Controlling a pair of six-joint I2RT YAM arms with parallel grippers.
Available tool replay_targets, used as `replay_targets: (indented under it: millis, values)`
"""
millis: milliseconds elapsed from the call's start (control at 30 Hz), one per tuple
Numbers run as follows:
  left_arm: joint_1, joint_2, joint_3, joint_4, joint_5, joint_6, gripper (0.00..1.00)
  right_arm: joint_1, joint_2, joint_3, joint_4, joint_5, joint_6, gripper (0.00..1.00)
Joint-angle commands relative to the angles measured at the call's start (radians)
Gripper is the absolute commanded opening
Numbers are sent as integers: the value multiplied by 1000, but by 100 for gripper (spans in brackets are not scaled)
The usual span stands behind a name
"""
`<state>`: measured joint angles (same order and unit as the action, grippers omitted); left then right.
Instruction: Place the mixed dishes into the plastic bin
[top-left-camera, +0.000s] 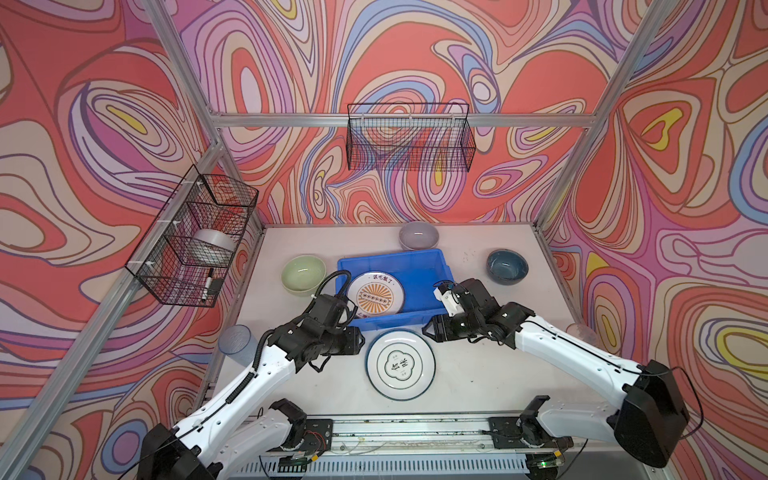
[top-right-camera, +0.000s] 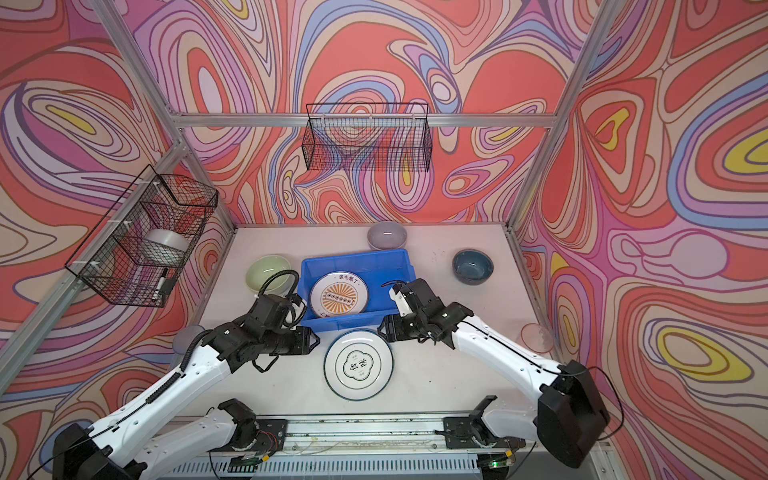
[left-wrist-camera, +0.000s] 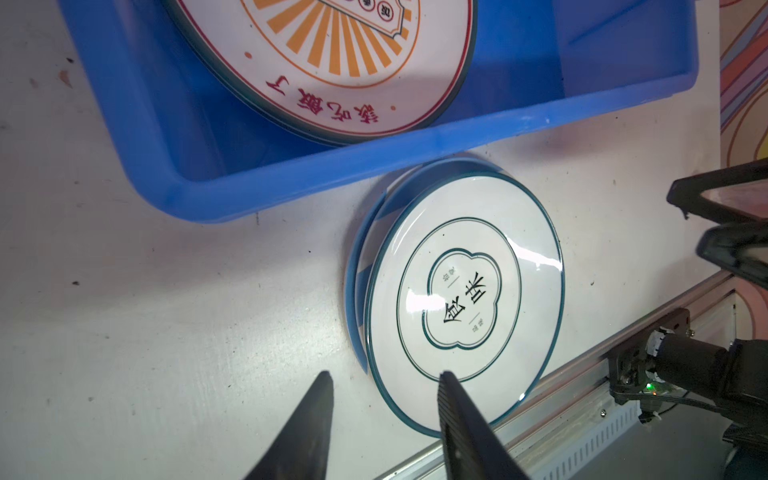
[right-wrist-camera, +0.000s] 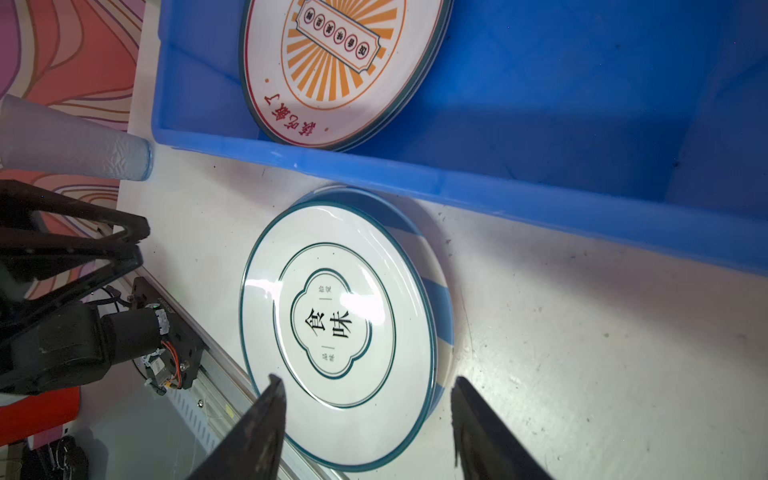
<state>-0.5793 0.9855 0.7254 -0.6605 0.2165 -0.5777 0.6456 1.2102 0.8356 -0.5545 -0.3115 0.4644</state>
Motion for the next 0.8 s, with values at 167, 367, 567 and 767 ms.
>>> replay_targets:
  millis: [167, 367, 567, 767]
  values:
    - [-111, 66, -43, 35, -50, -54, 39, 3, -39, -158, 90, -66, 29, 58]
    - [-172, 123, -55, 59, -95, -83, 31, 3, -2, -207, 149, -65, 45, 52]
    - [-187, 137, -73, 78, -106, -98, 30, 3, 24, -241, 204, -82, 66, 48]
    - [-192, 166, -90, 91, -117, -107, 28, 3, 58, -259, 235, -91, 88, 42]
